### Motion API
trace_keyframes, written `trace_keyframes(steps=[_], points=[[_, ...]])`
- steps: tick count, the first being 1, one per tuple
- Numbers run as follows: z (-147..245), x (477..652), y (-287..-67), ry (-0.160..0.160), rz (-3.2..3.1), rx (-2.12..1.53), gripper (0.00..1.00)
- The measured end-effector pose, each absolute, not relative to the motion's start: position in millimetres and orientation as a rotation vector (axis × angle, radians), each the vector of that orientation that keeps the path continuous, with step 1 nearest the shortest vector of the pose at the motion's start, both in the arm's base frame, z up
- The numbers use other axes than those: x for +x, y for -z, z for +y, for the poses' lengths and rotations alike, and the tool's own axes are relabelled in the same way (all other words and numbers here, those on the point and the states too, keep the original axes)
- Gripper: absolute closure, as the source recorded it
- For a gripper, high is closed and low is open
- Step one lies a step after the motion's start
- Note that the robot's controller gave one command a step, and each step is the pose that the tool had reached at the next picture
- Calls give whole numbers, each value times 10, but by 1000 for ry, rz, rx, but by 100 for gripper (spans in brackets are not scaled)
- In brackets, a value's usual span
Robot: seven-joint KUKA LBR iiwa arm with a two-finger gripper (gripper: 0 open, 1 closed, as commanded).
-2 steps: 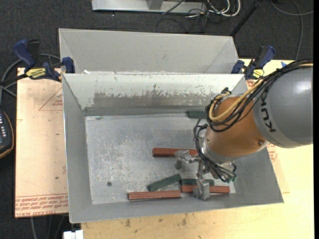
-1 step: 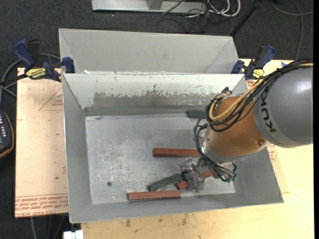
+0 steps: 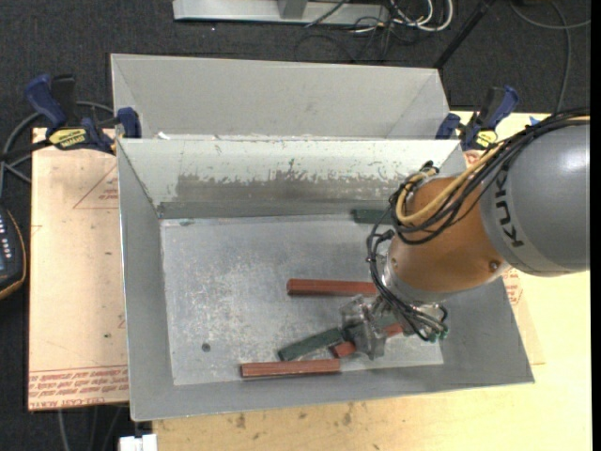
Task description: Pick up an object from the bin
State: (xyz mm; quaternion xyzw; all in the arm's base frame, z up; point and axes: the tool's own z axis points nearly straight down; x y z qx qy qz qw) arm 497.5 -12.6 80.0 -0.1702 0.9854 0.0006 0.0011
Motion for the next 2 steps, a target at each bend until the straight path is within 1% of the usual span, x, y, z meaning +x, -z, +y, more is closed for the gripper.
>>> trace_keyframes(steps=[1, 2], points=[[-116, 4983, -1065, -1, 3092, -531, 100], [-111, 4999, -1517, 0, 3091, -528, 100]])
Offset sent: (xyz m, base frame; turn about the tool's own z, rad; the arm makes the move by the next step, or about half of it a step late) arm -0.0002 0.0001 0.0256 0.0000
